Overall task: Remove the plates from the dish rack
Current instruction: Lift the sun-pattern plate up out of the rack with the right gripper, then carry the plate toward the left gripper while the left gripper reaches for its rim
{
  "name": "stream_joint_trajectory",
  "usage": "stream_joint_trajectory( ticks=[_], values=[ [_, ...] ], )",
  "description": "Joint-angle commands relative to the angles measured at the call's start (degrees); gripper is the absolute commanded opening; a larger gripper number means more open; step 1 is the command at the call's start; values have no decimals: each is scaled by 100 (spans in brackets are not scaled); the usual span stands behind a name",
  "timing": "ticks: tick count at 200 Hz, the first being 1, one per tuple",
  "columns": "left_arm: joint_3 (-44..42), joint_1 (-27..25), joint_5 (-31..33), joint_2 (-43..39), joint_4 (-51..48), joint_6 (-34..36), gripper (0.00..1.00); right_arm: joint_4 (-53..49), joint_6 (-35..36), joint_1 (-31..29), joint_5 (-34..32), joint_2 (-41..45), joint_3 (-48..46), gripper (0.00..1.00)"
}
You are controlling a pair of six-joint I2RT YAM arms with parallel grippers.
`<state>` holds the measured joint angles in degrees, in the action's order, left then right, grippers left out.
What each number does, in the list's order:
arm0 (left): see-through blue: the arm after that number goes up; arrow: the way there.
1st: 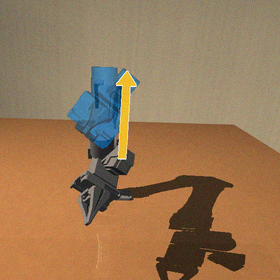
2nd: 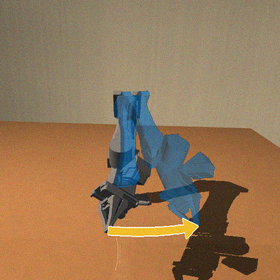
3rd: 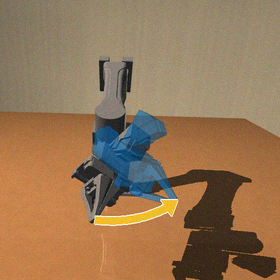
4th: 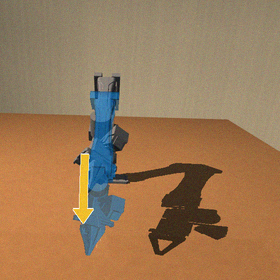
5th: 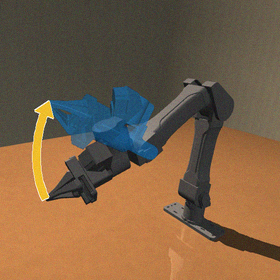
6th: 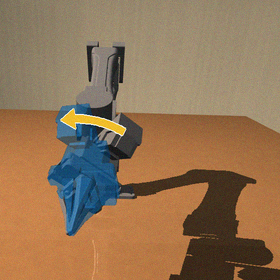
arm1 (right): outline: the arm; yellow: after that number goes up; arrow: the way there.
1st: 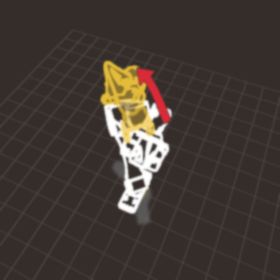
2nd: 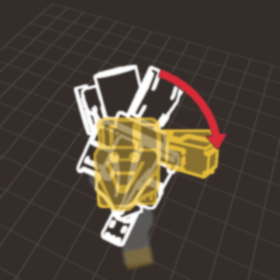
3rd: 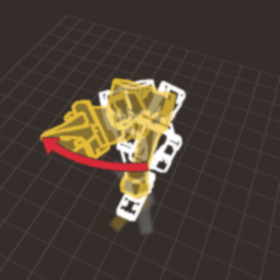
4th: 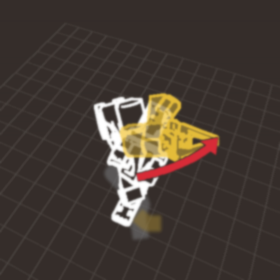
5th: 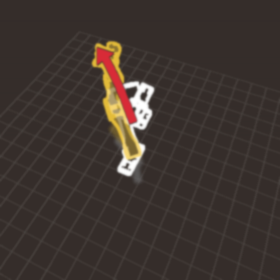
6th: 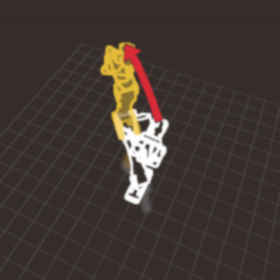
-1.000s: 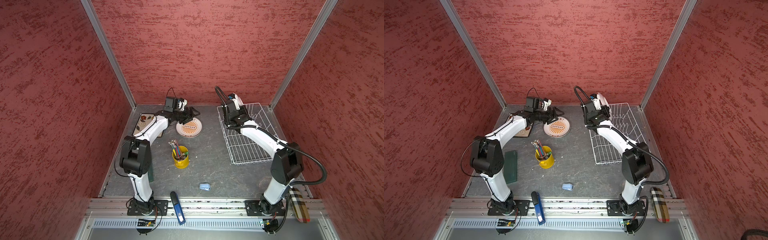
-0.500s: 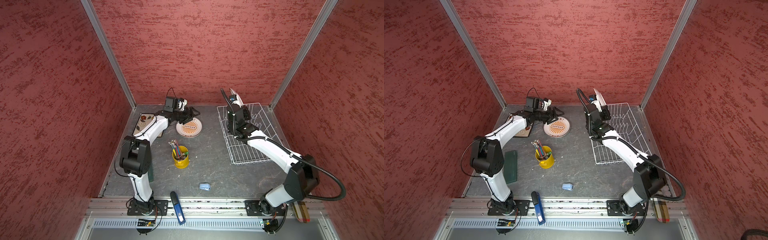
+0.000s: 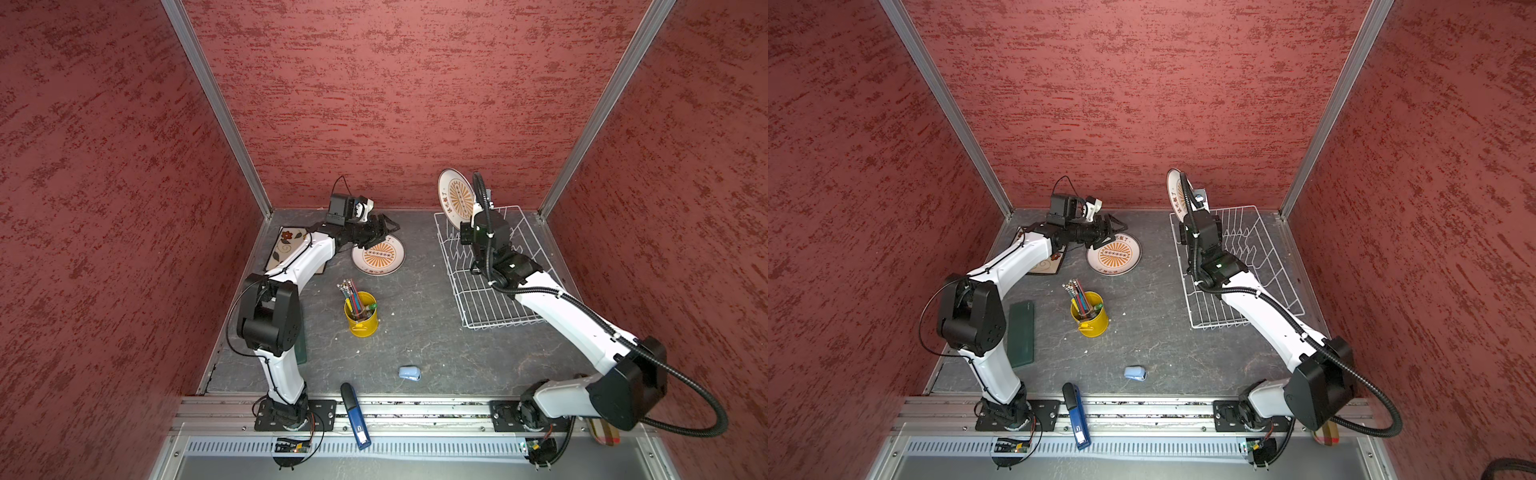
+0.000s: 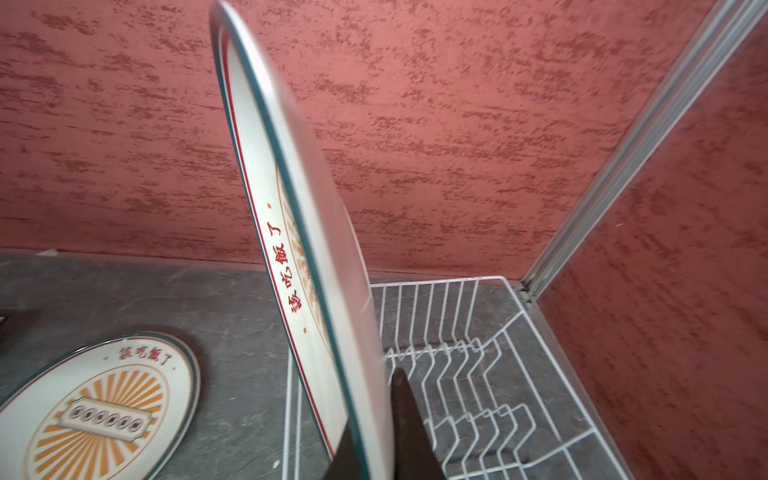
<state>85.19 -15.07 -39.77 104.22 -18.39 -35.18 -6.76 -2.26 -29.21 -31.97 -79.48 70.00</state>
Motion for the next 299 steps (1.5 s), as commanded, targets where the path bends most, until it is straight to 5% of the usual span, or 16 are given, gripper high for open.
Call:
stream_joint_trajectory(
  ticks=[1,75,161,299],
  values=[
    [-63,63,-26,-188,196,8,80,122,-879,91,864,130,-19,0],
    [-331,118,-172,-355,708,-164,80,55,-2678,677,3032,-30,-259,0],
    [-696,224,-383,-536,1312,-428,80,747,-3614,979,5322,-348,-601,0],
    [-635,215,-570,-399,1232,-337,78,1153,-4185,1006,6261,-950,-483,0]
  ],
)
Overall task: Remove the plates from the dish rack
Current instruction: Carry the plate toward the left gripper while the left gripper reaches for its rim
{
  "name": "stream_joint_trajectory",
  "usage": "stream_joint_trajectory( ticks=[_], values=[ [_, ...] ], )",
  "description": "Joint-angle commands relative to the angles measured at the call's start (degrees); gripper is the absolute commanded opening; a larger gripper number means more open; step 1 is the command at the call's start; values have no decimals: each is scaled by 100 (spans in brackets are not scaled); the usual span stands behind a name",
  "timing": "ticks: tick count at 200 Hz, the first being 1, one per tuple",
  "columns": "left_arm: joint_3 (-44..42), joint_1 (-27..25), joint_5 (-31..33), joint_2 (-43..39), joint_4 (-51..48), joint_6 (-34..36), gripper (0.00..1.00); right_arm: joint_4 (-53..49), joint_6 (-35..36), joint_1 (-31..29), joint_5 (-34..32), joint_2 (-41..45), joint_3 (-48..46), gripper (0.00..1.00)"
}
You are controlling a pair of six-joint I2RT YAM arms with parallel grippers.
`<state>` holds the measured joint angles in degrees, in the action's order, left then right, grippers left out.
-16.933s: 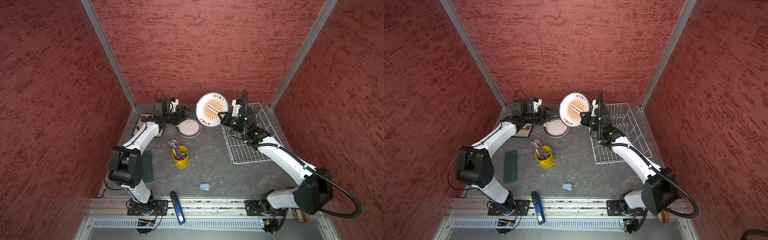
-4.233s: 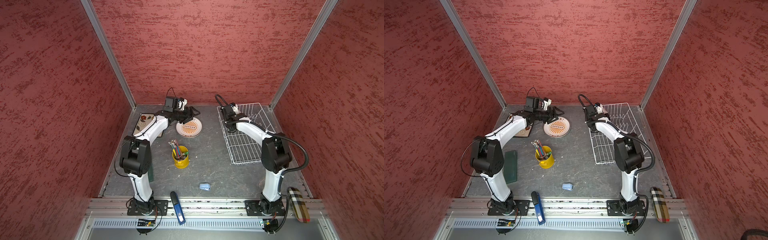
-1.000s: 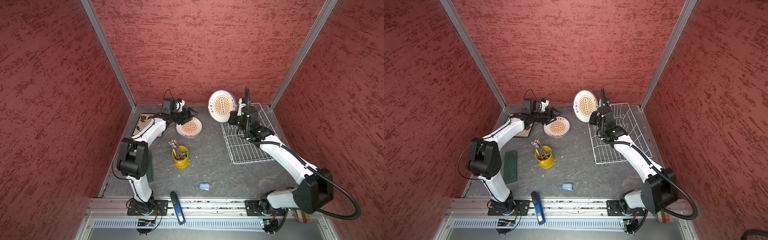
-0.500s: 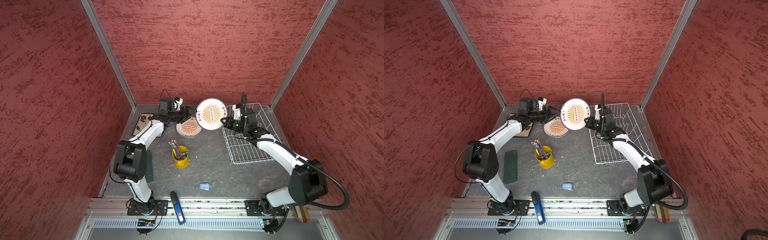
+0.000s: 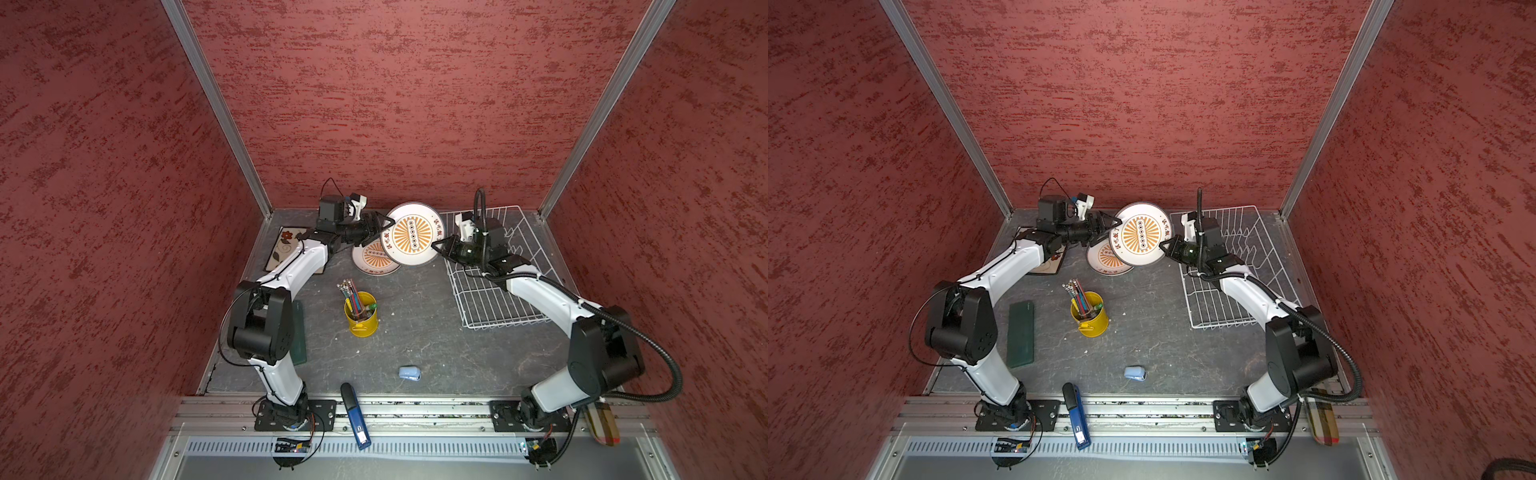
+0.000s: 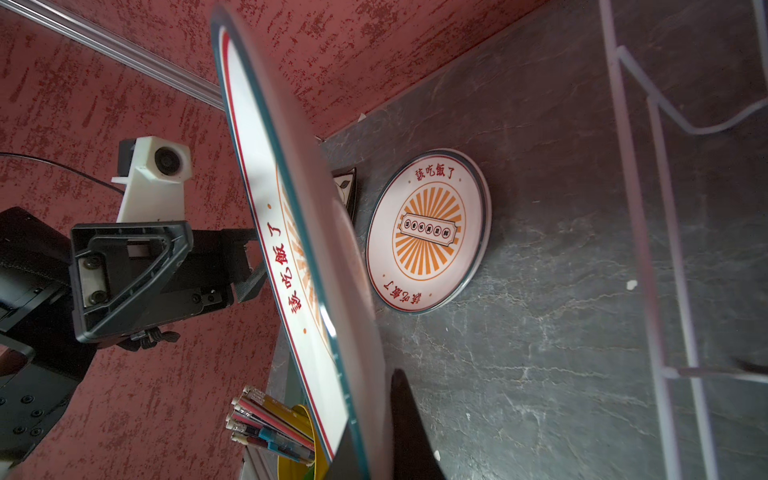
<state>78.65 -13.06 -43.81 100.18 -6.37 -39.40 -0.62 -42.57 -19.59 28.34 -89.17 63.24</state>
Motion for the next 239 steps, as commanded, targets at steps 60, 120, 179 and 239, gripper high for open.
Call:
stream_joint_trajectory(
  ticks=[60,120,179,239],
  values=[
    [21,-4,-249,63,-45,228,74,768,-369,114,428,4,180,0],
    [-95,-15,-338,65,4,292,70,975,-664,175,861,-135,231,0],
    [-104,-22,-430,89,91,255,60,1097,-847,185,1301,-346,319,0],
    [-140,-30,-457,89,136,227,46,1372,-1064,184,1626,-427,364,0]
  ],
)
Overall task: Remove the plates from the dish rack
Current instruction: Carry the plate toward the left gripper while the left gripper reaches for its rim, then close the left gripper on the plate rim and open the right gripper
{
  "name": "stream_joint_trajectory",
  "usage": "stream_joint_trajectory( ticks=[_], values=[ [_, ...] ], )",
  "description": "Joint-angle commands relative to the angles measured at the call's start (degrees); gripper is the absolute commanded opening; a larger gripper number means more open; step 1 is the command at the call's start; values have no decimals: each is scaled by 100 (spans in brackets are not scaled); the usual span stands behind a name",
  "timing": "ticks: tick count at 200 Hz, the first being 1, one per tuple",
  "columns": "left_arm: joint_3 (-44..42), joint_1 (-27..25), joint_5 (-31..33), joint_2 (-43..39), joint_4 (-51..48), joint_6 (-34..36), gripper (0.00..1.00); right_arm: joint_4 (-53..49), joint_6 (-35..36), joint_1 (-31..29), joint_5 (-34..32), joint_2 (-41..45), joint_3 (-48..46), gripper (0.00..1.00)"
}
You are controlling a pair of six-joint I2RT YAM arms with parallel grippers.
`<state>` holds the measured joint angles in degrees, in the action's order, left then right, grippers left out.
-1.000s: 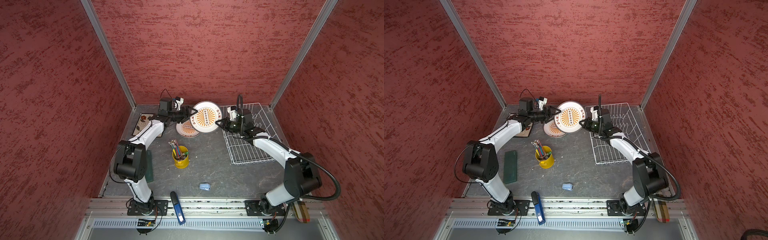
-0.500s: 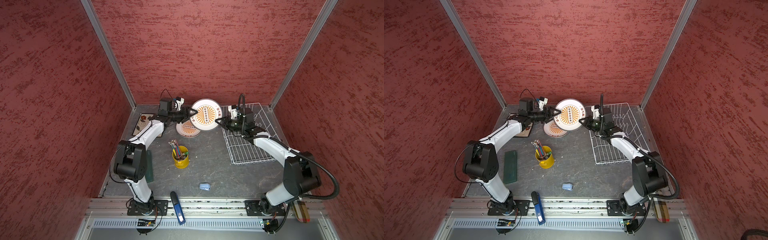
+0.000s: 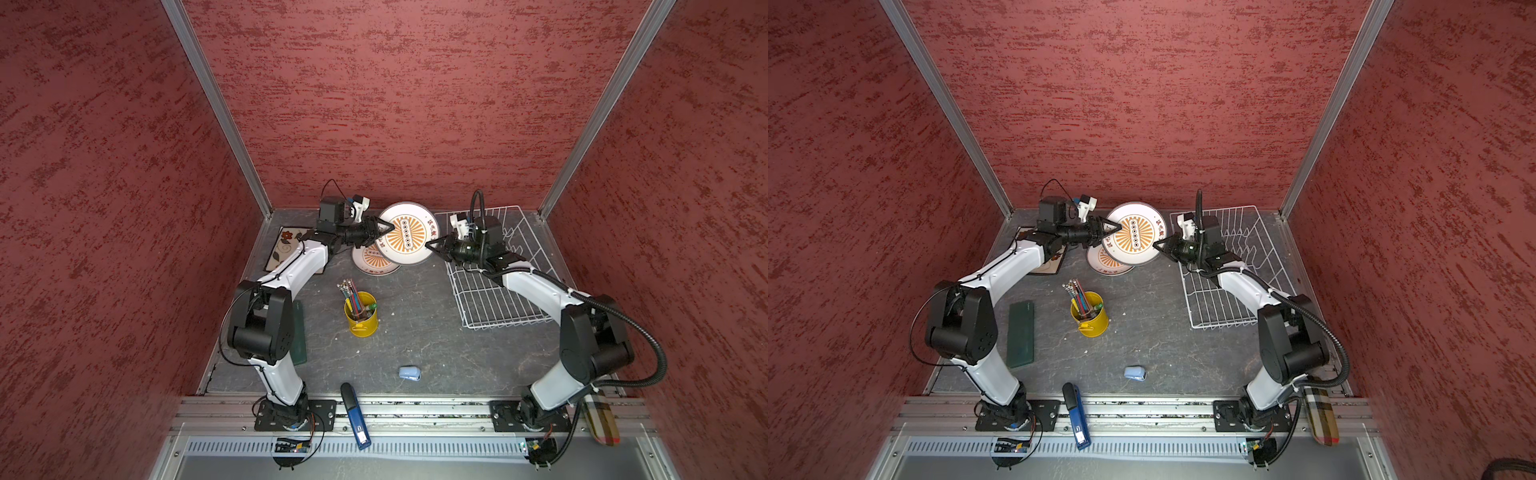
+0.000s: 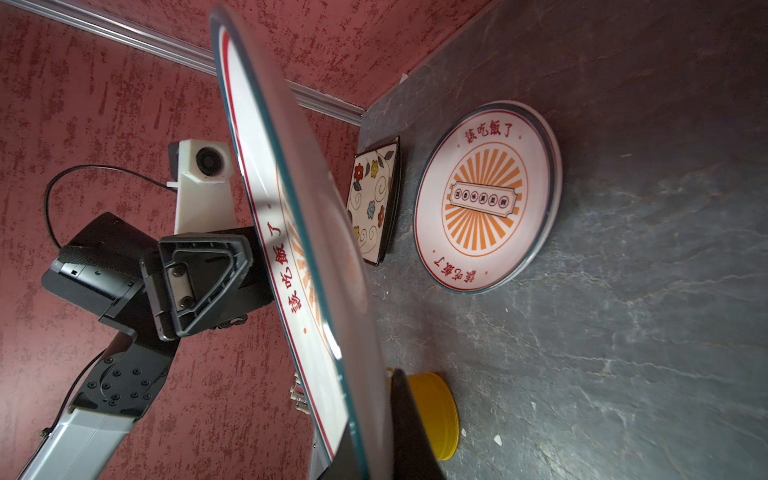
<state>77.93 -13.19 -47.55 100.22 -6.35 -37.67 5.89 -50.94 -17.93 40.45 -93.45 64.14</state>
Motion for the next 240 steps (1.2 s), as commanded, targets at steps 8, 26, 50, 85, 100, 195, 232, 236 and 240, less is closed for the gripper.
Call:
stream_joint_trajectory(
  ticks=[8,26,50,85,100,195,232,236,240],
  values=[
    [-76,-17,-72,85,134,51,44,834,-317,18,508,-23,266,0],
    [-68,-19,-85,84,147,33,39,732,-321,18,537,-51,332,0],
    [-59,-17,-69,68,129,64,30,429,-130,18,384,-23,406,0],
    [-66,-17,-51,76,117,65,23,430,-118,27,341,-5,389,0],
    [-76,-17,-39,76,109,58,21,443,-145,27,350,-8,397,0],
    [-105,18,2,5,87,50,26,479,-233,118,236,55,336,0],
    [-103,10,-9,23,116,32,16,519,-263,123,303,31,301,0],
    [-94,10,-14,23,121,31,15,510,-262,123,321,26,301,0],
    [-94,9,-17,32,117,35,15,510,-263,123,337,19,301,0]
  ],
)
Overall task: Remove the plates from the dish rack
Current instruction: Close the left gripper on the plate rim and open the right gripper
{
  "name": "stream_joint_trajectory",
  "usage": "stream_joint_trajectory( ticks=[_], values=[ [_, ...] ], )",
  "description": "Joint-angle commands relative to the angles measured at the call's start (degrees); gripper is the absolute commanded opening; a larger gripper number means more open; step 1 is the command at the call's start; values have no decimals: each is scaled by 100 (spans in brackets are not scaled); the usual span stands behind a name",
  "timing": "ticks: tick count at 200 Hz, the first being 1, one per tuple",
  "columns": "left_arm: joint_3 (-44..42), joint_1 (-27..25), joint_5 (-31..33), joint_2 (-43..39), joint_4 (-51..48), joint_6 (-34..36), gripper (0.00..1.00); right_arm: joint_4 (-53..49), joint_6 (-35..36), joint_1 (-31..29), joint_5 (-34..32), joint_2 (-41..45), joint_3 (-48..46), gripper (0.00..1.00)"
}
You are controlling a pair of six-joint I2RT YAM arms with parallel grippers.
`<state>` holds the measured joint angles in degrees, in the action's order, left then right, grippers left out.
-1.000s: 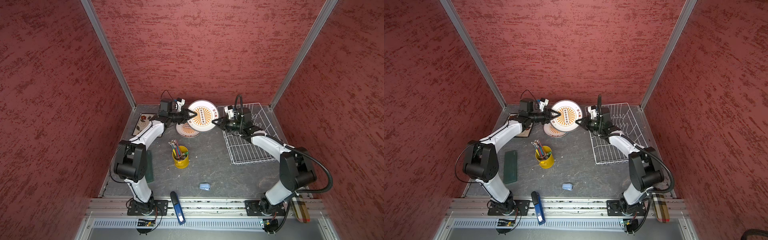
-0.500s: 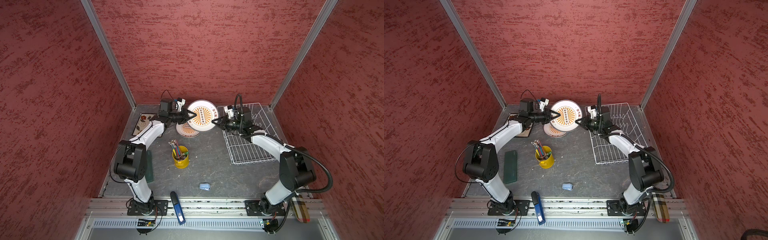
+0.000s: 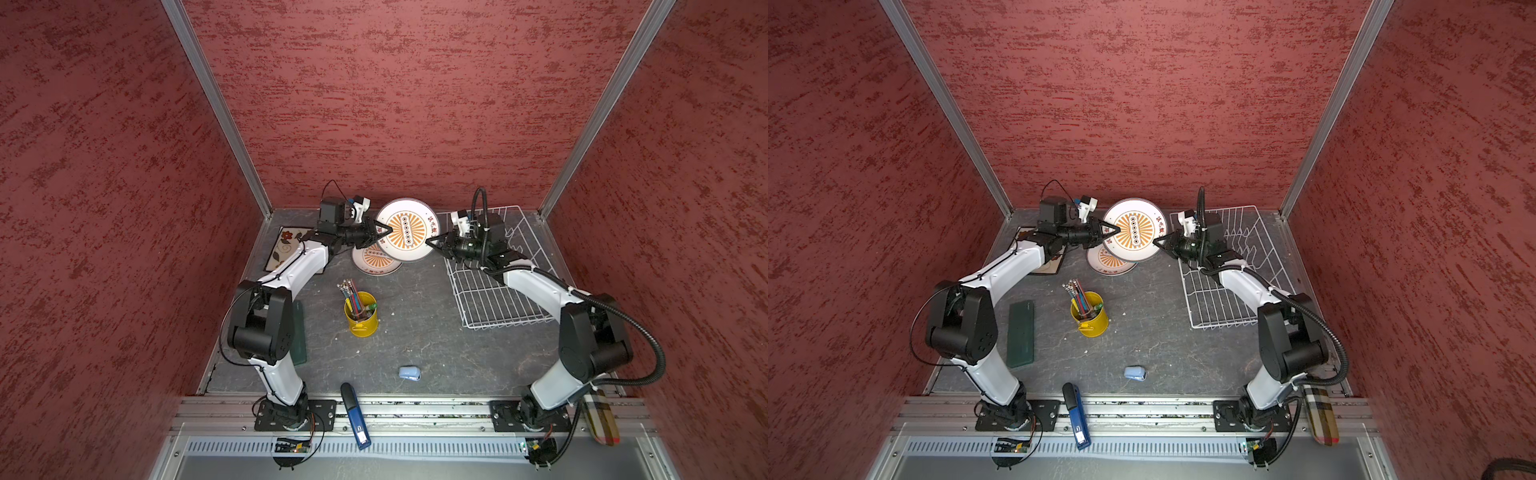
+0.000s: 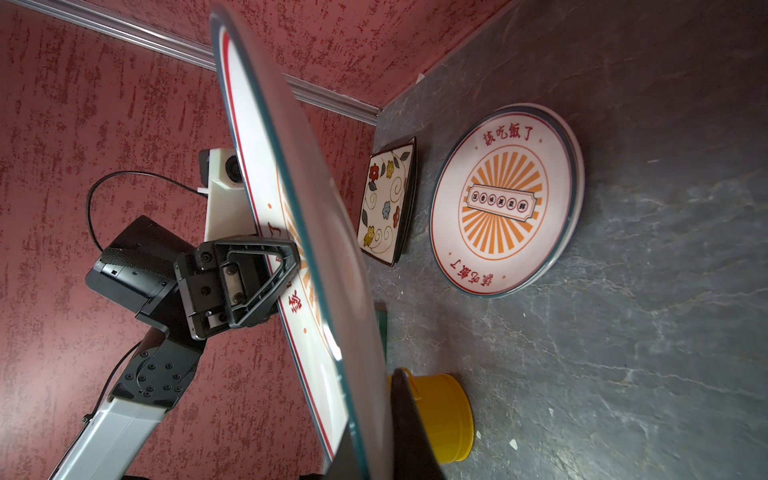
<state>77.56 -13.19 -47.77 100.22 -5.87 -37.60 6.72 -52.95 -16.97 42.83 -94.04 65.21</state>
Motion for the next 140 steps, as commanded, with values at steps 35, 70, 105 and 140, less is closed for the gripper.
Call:
stream_joint_trajectory(
  ticks=[35,70,105,140],
  values=[
    [-48,18,-30,49,116,23,3,487,-58,32,209,44,161,20],
    [-72,44,-52,33,151,-18,0,541,-95,27,231,47,97,36],
    [-135,129,-77,-18,269,-106,0,451,-65,58,182,59,121,65],
    [-236,267,-57,-107,307,-133,0,167,63,85,87,75,174,76]
  ],
)
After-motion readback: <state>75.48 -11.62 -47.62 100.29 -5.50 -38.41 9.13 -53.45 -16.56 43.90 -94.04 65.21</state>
